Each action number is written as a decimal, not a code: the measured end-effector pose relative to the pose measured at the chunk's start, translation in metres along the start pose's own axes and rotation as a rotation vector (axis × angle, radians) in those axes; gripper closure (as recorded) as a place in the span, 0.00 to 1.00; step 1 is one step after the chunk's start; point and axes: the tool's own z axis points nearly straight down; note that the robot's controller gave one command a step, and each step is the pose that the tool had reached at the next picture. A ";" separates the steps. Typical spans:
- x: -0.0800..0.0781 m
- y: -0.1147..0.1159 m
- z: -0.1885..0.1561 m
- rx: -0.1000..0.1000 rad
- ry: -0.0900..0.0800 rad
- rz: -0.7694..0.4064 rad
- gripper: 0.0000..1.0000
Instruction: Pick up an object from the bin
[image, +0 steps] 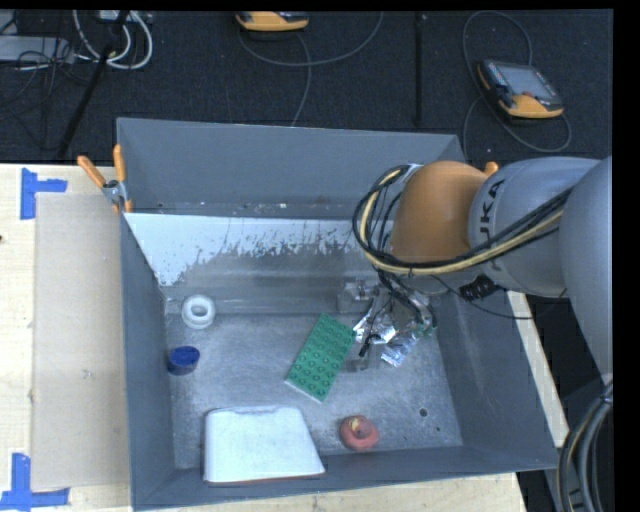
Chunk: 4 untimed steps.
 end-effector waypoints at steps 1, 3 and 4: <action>0.025 0.001 0.007 0.000 -0.004 -0.158 0.00; 0.014 -0.082 0.006 0.001 -0.008 -0.326 1.00; 0.033 -0.080 -0.041 0.002 -0.010 -0.345 1.00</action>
Offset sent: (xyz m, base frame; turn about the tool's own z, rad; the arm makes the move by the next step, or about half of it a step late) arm -0.0242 -0.0012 -0.0058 -0.1589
